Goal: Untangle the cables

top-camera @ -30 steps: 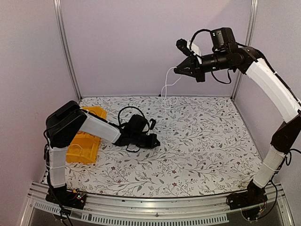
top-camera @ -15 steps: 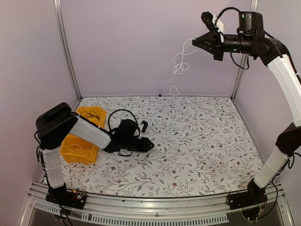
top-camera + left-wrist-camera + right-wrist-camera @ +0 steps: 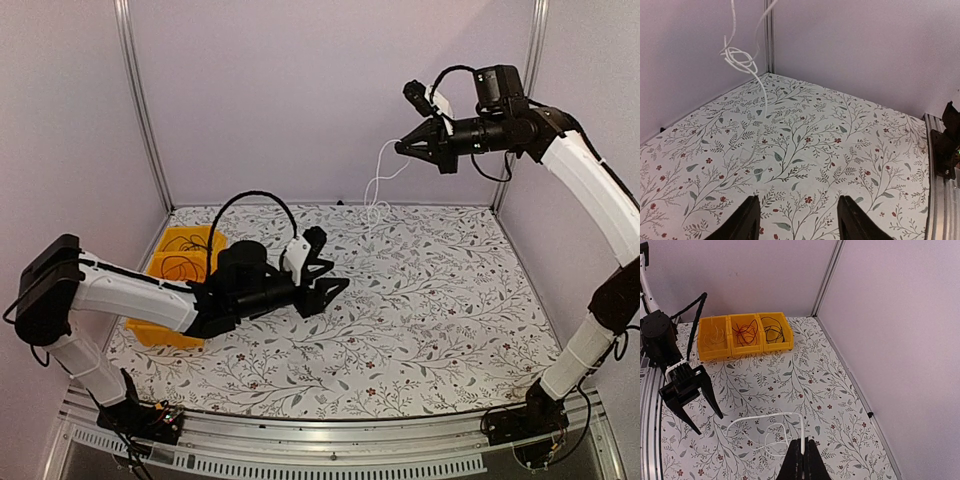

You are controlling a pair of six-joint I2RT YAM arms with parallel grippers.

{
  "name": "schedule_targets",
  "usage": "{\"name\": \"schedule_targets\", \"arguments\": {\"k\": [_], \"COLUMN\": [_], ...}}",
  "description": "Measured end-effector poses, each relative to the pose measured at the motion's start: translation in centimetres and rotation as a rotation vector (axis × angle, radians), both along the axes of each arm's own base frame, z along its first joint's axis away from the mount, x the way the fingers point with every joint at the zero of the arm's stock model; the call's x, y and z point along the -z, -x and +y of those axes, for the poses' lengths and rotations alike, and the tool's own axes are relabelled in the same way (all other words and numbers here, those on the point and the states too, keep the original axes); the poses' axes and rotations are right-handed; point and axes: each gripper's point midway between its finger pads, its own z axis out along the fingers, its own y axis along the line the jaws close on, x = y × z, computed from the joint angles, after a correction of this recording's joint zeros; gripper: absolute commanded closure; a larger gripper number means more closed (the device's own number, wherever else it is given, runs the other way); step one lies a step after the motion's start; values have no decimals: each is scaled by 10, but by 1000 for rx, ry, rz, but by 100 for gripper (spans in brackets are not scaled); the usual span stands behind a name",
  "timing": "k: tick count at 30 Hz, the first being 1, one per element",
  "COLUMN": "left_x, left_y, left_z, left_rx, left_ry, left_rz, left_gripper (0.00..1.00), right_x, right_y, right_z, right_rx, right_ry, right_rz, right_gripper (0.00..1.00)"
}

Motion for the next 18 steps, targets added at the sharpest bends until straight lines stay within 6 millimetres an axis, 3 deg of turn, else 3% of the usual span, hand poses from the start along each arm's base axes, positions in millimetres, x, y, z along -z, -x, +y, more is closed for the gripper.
{"name": "schedule_targets", "arguments": {"k": [3, 9, 14, 18], "left_x": [-2, -4, -10, -19], "left_y": [-2, -36, -49, -57], "left_z": [-12, -31, -32, -45], "left_rx": [14, -83, -137, -134], "left_ry": [-27, -72, -89, -89], "left_rz": [-56, -123, -168, -207], "left_gripper": [43, 43, 43, 44], "right_x": [-6, -22, -22, -19], "right_y": [6, 18, 21, 21], "right_z": [-1, -3, -2, -2], "right_rx": [-10, -31, -40, -43], "right_ry": [-16, -48, -54, -52], "right_rz": [-2, -28, -21, -9], "right_gripper": [100, 100, 100, 100]}}
